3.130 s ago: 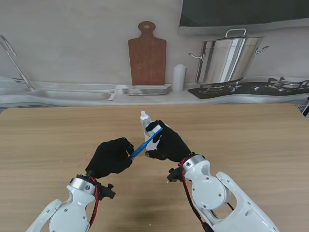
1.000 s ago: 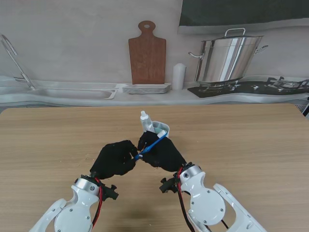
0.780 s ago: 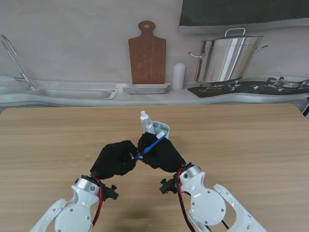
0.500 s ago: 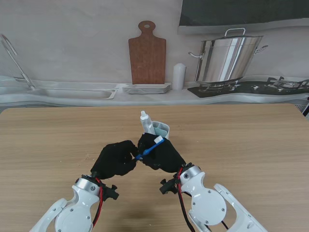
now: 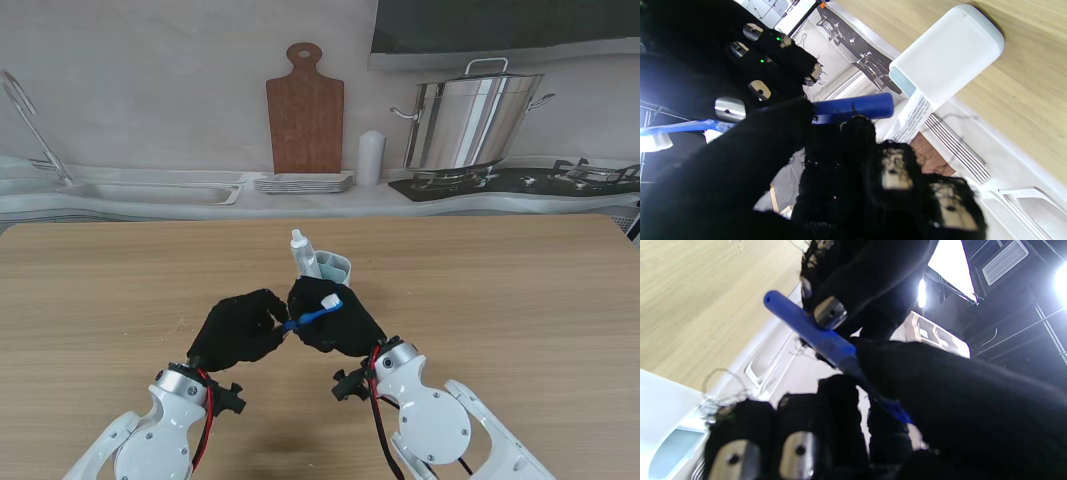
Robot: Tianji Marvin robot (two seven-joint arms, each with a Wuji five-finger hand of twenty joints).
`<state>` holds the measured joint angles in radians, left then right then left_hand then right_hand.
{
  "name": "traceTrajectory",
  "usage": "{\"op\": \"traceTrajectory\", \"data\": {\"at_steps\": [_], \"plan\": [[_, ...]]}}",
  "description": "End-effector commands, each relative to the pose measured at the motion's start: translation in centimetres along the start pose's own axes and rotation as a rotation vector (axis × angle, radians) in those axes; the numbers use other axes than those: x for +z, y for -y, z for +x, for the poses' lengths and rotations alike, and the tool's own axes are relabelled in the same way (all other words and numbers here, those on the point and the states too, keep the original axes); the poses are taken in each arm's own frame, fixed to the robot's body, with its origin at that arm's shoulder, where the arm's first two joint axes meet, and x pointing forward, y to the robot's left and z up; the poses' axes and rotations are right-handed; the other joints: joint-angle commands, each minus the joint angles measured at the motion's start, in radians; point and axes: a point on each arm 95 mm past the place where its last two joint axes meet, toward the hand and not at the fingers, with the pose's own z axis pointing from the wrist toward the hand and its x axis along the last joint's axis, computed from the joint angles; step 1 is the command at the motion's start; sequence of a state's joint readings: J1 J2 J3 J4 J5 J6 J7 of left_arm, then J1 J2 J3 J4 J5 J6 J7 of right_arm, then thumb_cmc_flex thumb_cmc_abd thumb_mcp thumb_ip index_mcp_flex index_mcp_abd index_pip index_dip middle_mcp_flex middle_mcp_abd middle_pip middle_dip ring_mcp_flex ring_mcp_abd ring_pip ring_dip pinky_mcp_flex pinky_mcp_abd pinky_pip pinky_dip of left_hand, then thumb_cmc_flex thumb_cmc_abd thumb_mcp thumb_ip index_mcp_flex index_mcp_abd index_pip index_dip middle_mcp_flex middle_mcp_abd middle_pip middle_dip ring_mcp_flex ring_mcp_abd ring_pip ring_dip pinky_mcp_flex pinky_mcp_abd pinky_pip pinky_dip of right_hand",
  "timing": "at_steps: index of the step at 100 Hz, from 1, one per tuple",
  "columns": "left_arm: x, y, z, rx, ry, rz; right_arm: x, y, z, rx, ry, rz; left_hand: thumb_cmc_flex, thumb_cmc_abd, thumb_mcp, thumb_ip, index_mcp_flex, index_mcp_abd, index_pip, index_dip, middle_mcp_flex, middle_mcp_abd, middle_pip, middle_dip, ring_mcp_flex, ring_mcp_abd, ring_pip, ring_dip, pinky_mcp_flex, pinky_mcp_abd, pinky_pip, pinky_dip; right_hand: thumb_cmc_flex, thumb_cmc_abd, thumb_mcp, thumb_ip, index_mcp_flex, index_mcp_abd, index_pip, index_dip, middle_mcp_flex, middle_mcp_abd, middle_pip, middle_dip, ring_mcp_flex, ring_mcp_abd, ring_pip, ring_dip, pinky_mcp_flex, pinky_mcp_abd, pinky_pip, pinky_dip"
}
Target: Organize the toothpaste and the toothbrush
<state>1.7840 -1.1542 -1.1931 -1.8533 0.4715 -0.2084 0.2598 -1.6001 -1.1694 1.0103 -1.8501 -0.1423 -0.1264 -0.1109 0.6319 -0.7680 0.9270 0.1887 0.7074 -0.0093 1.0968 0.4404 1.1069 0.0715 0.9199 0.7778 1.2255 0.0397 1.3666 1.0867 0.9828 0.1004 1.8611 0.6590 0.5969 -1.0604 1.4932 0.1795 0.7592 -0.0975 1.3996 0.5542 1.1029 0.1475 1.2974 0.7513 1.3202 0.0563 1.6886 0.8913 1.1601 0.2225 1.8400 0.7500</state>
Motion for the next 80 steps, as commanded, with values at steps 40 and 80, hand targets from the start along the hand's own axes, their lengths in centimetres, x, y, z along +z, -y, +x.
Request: {"op": "traceTrajectory", "data": {"at_steps": [40, 80], "plan": [[-0.2, 0.0, -0.2, 0.028, 0.003, -0.034, 0.3, -1.2, 0.0, -0.023, 0.023, -0.021, -0.098, 0.373, -0.524, 0.002, -0.279, 0.07, -0.379, 0.095, -0.38, 0.104, -0.282, -0.183, -0.414, 0.178, -0.589, -0.112, -0.545, 0.203, -0.424, 0.138, 0.031, -0.04, 0.077, 0.183, 0.088, 0.017, 0.044, 0.046, 0.167, 0.138, 0.088, 0.021, -0.002, -0.276, 0.083, 0.015, 0.031, -0.121, 0.175, 0.055], [-0.3, 0.8, -1.1, 0.1, -0.043, -0.09, 1.5, -5.2, 0.1, -0.123, 0.058, -0.063, -0.14, 0.543, -0.789, -0.012, -0.489, 0.023, -0.665, 0.011, -0.749, 0.11, -0.586, -0.401, -0.889, 0.196, -1.137, -0.537, -1.031, 0.244, -1.099, -0.07, 0.023, -0.039, 0.077, 0.193, 0.089, 0.017, 0.043, 0.046, 0.174, 0.136, 0.087, 0.027, -0.003, -0.272, 0.09, 0.011, 0.032, -0.119, 0.182, 0.055]]}}
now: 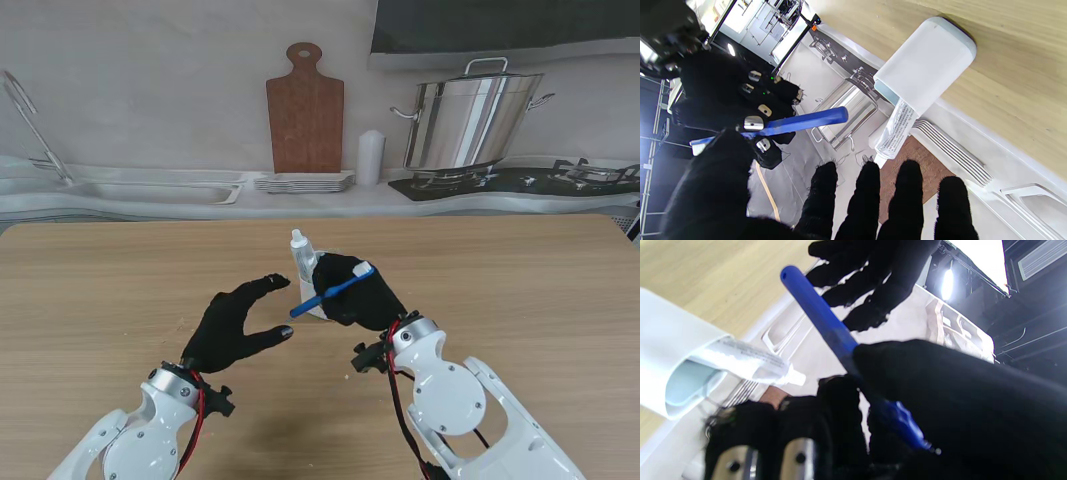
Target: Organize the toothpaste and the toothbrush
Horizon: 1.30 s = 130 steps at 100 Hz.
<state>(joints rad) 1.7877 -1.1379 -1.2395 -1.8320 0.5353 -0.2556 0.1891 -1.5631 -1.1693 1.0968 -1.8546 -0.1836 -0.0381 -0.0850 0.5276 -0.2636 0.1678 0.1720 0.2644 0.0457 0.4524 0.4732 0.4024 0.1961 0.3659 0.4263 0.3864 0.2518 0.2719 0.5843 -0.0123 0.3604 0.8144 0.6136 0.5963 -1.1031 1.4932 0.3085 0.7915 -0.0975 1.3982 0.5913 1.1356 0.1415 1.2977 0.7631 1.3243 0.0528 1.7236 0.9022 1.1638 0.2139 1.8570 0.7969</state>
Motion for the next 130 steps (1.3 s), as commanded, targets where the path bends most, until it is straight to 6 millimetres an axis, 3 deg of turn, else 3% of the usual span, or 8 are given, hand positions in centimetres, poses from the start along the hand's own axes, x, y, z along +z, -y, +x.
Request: {"op": "traceTrajectory", "data": {"at_steps": [1, 23, 42, 49, 63, 130], "plan": [[0.1, 0.2, 0.2, 0.015, -0.023, -0.018, 0.5, -1.0, 0.2, -0.026, -0.002, -0.001, -0.038, 0.045, -0.034, 0.004, -0.051, -0.034, -0.03, -0.026, -0.054, -0.016, -0.039, -0.054, -0.061, -0.017, -0.052, -0.044, -0.041, -0.021, -0.07, -0.034, 0.023, 0.004, 0.077, 0.064, 0.057, 0.017, 0.044, 0.009, 0.141, 0.142, 0.087, 0.015, -0.007, -0.268, 0.055, 0.0, 0.029, -0.11, 0.165, 0.008], [0.5, 0.5, 0.1, 0.073, -0.069, -0.021, 1.5, -3.6, -0.3, -0.087, 0.034, -0.025, -0.077, 0.143, -0.075, -0.003, -0.123, -0.04, -0.211, -0.102, -0.201, -0.056, -0.106, -0.132, -0.255, -0.085, -0.144, -0.178, -0.072, -0.092, -0.393, -0.169, 0.023, 0.002, 0.077, 0.062, 0.057, 0.016, 0.045, 0.009, 0.141, 0.142, 0.086, 0.016, -0.007, -0.263, 0.056, 0.003, 0.028, -0.104, 0.166, 0.006], [0.8, 0.6, 0.3, 0.138, -0.116, -0.043, 2.9, -5.4, -1.2, -0.135, 0.08, -0.039, -0.106, 0.209, -0.094, -0.015, -0.133, -0.065, -0.463, -0.166, -0.259, -0.1, -0.288, -0.227, -0.357, -0.144, -0.242, -0.269, -0.076, -0.17, -0.682, -0.186, 0.023, -0.001, 0.077, 0.057, 0.059, 0.009, 0.041, 0.008, 0.141, 0.144, 0.085, 0.018, -0.007, -0.256, 0.057, 0.005, 0.028, -0.097, 0.166, 0.004], [0.9, 0.7, 0.4, 0.155, -0.13, -0.051, 3.6, -5.9, -1.4, -0.149, 0.092, -0.039, -0.115, 0.228, -0.099, -0.02, -0.13, -0.062, -0.484, -0.274, -0.283, -0.11, -0.34, -0.216, -0.357, -0.158, -0.273, -0.356, -0.058, -0.181, -0.753, -0.223, 0.026, -0.004, 0.077, 0.055, 0.06, 0.007, 0.038, 0.008, 0.142, 0.144, 0.084, 0.018, -0.007, -0.252, 0.057, 0.006, 0.028, -0.094, 0.167, 0.004], [1.1, 0.9, 0.4, 0.166, -0.141, -0.059, 4.9, -6.8, -1.8, -0.179, 0.109, -0.034, -0.12, 0.244, -0.102, -0.022, -0.13, -0.054, -0.488, -0.365, -0.297, -0.109, -0.369, -0.201, -0.361, -0.161, -0.279, -0.408, -0.051, -0.174, -0.791, -0.291, 0.025, -0.007, 0.077, 0.055, 0.063, 0.005, 0.037, 0.009, 0.144, 0.143, 0.083, 0.019, -0.007, -0.253, 0.058, 0.008, 0.028, -0.094, 0.169, 0.003], [2.0, 1.3, 0.2, 0.175, -0.151, -0.09, 9.5, -7.9, -3.9, -0.185, 0.25, -0.05, -0.104, 0.253, -0.105, -0.027, -0.129, -0.051, -0.474, -0.355, -0.298, -0.082, -0.362, -0.195, -0.363, -0.139, -0.273, -0.403, -0.054, -0.127, -0.804, -0.334, 0.031, -0.015, 0.077, 0.021, 0.061, 0.005, 0.035, 0.009, 0.142, 0.148, 0.076, 0.018, -0.006, -0.228, 0.058, 0.014, 0.026, -0.07, 0.166, -0.002]]}}
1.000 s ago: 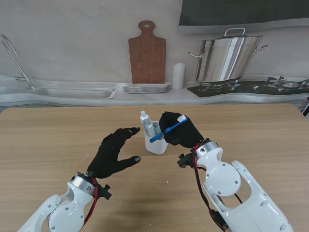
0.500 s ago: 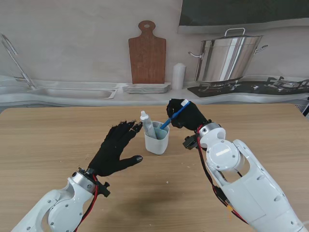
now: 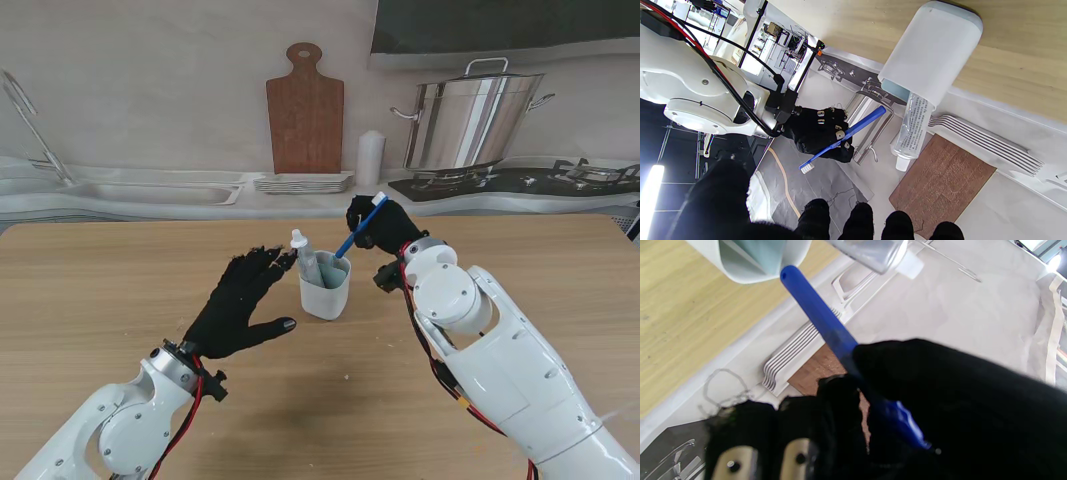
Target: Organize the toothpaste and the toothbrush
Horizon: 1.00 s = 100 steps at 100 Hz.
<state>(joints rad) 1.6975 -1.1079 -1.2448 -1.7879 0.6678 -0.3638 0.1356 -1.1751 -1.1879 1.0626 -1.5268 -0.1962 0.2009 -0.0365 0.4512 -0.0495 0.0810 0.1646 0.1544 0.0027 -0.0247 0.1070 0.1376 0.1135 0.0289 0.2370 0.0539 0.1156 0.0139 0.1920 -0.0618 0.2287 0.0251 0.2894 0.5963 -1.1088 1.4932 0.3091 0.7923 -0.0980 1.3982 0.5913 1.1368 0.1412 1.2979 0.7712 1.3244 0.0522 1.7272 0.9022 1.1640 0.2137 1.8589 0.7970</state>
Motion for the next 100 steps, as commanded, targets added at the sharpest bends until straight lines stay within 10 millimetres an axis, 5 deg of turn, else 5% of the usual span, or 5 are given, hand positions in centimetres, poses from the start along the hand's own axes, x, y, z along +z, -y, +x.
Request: {"op": "traceTrajectory", "data": {"at_steps": [1, 100], "plan": [[0.1, 0.0, 0.4, -0.003, -0.012, -0.013, 0.3, 0.2, 0.3, -0.002, 0.002, 0.01, -0.027, 0.039, -0.018, -0.02, -0.019, -0.007, 0.003, 0.012, -0.033, 0.001, -0.025, -0.005, -0.03, -0.002, -0.015, -0.011, -0.005, 0.005, -0.014, -0.01, 0.032, -0.01, 0.077, 0.02, 0.06, 0.006, 0.035, 0.009, 0.14, 0.148, 0.075, 0.01, -0.006, -0.227, 0.054, 0.015, 0.026, -0.069, 0.164, -0.002], [0.1, -0.4, 0.3, -0.005, -0.015, -0.027, 1.7, 2.0, -2.7, -0.054, 0.101, 0.046, -0.009, 0.04, -0.022, -0.021, -0.022, 0.011, -0.008, 0.025, -0.027, 0.019, -0.007, 0.027, -0.03, 0.026, 0.005, 0.053, -0.013, 0.029, 0.01, 0.008, 0.035, -0.007, 0.077, -0.036, 0.054, -0.007, 0.025, -0.02, 0.139, 0.155, 0.061, 0.003, -0.006, -0.197, 0.05, 0.027, 0.024, -0.046, 0.162, -0.013]]}}
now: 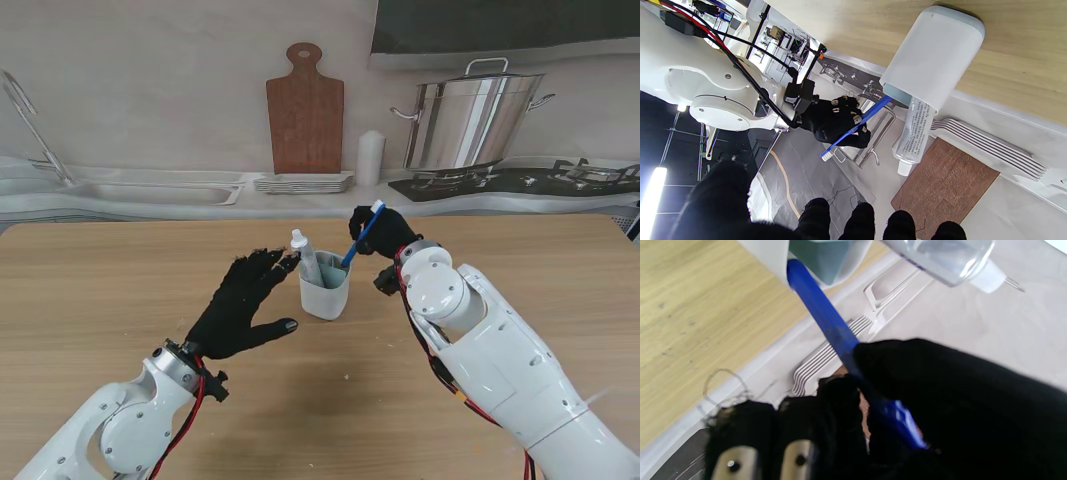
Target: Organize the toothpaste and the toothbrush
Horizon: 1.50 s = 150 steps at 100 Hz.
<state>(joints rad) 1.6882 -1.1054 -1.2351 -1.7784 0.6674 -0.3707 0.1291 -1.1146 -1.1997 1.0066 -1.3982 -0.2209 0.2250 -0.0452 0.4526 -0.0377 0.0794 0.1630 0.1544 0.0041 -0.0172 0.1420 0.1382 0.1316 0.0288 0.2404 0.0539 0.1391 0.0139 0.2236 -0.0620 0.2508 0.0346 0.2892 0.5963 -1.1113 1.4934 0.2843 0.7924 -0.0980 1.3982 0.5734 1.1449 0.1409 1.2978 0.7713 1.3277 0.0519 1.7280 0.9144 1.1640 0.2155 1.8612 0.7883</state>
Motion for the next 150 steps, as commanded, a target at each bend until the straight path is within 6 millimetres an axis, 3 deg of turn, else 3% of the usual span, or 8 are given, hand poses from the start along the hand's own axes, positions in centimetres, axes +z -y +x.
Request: {"op": "traceTrajectory", "data": {"at_steps": [1, 39, 58, 73, 80, 100, 115, 150], "plan": [[0.0, -0.1, 0.4, -0.005, -0.006, -0.013, 0.1, 0.9, -0.2, 0.005, 0.014, 0.02, -0.009, 0.027, -0.02, -0.019, -0.021, 0.01, -0.016, -0.011, -0.028, 0.001, -0.007, 0.024, -0.03, 0.003, 0.005, 0.022, -0.013, 0.008, 0.001, 0.008, 0.034, -0.005, 0.077, -0.012, 0.055, -0.007, 0.025, -0.002, 0.131, 0.155, 0.061, 0.003, -0.009, -0.197, 0.049, 0.015, 0.024, -0.048, 0.16, -0.004], [-0.2, -0.3, 0.2, -0.006, 0.002, -0.023, 0.6, 2.1, -0.7, 0.002, 0.049, 0.031, 0.0, 0.027, -0.023, -0.022, -0.02, 0.008, -0.004, -0.012, -0.02, 0.009, 0.011, 0.034, -0.031, 0.013, 0.023, 0.08, -0.019, 0.021, 0.015, 0.034, 0.029, 0.024, 0.077, -0.08, 0.035, -0.018, 0.015, -0.046, 0.122, 0.166, 0.037, -0.012, -0.011, -0.162, 0.034, 0.006, 0.021, -0.025, 0.148, -0.015], [-0.2, -0.4, 0.1, -0.007, 0.003, -0.026, 0.7, 2.5, -0.9, -0.007, 0.061, 0.033, 0.005, 0.024, -0.021, -0.021, -0.019, 0.008, -0.003, -0.003, -0.015, 0.009, 0.017, 0.03, -0.03, 0.015, 0.025, 0.095, -0.019, 0.023, 0.019, 0.043, 0.032, 0.04, 0.076, -0.227, 0.003, -0.012, -0.002, -0.139, 0.113, 0.165, 0.018, -0.04, -0.012, -0.112, 0.007, -0.01, 0.017, 0.008, 0.121, -0.032], [-0.3, -0.4, 0.1, -0.007, 0.006, -0.028, 0.7, 2.8, -1.1, -0.016, 0.059, 0.049, 0.011, 0.024, -0.021, -0.023, -0.02, 0.008, -0.001, 0.005, -0.017, 0.014, 0.018, 0.026, -0.031, 0.018, 0.026, 0.105, -0.019, 0.024, 0.022, 0.05, -0.026, 0.103, 0.077, -0.384, -0.04, 0.083, -0.075, -0.378, 0.105, 0.153, 0.009, -0.06, -0.013, -0.078, -0.017, -0.025, 0.013, 0.038, 0.099, -0.048], [-0.3, -0.4, 0.1, -0.007, 0.006, -0.028, 0.7, 2.9, -1.3, -0.021, 0.058, 0.059, 0.014, 0.021, -0.021, -0.023, -0.021, 0.009, -0.002, 0.007, -0.022, 0.018, 0.012, 0.023, -0.032, 0.019, 0.023, 0.105, -0.02, 0.025, 0.025, 0.054, -0.088, 0.127, 0.075, -0.419, -0.067, 0.116, -0.109, -0.42, 0.101, 0.144, 0.005, -0.057, -0.014, -0.067, -0.027, -0.031, 0.011, 0.047, 0.09, -0.054], [-0.3, -0.4, 0.0, -0.007, 0.007, -0.027, 0.6, 3.1, -1.6, -0.029, 0.061, 0.076, 0.015, 0.026, -0.023, -0.024, -0.02, 0.011, -0.003, 0.01, -0.028, 0.021, 0.002, 0.023, -0.032, 0.023, 0.013, 0.096, -0.022, 0.024, 0.027, 0.063, -0.188, 0.248, -0.03, -0.38, -0.116, 0.168, -0.233, -0.399, 0.093, 0.131, -0.011, -0.012, -0.014, -0.053, -0.035, -0.038, 0.01, 0.061, 0.084, -0.066], [-0.3, -0.5, -0.1, -0.007, 0.006, -0.028, 0.5, 3.2, -1.7, -0.037, 0.06, 0.083, 0.016, 0.026, -0.024, -0.025, -0.02, 0.011, -0.004, 0.012, -0.027, 0.021, 0.0, 0.027, -0.031, 0.022, 0.012, 0.092, -0.022, 0.026, 0.027, 0.066, -0.25, 0.326, -0.083, -0.305, -0.156, 0.189, -0.374, -0.226, 0.084, 0.13, -0.013, -0.011, -0.015, -0.043, -0.039, -0.041, 0.009, 0.07, 0.08, -0.074], [-0.3, -0.5, -0.1, -0.007, 0.005, -0.028, 0.3, 2.7, -1.8, -0.05, 0.05, 0.079, 0.003, 0.039, -0.025, -0.024, -0.02, 0.011, -0.002, 0.012, -0.027, 0.02, -0.002, 0.031, -0.03, 0.022, 0.01, 0.09, -0.024, 0.023, 0.024, 0.079, -0.395, 0.17, -0.147, -0.403, -0.35, 0.18, -0.416, -0.192, 0.048, 0.113, -0.006, -0.012, -0.015, -0.042, -0.034, -0.039, 0.015, 0.04, 0.109, -0.076]]}}
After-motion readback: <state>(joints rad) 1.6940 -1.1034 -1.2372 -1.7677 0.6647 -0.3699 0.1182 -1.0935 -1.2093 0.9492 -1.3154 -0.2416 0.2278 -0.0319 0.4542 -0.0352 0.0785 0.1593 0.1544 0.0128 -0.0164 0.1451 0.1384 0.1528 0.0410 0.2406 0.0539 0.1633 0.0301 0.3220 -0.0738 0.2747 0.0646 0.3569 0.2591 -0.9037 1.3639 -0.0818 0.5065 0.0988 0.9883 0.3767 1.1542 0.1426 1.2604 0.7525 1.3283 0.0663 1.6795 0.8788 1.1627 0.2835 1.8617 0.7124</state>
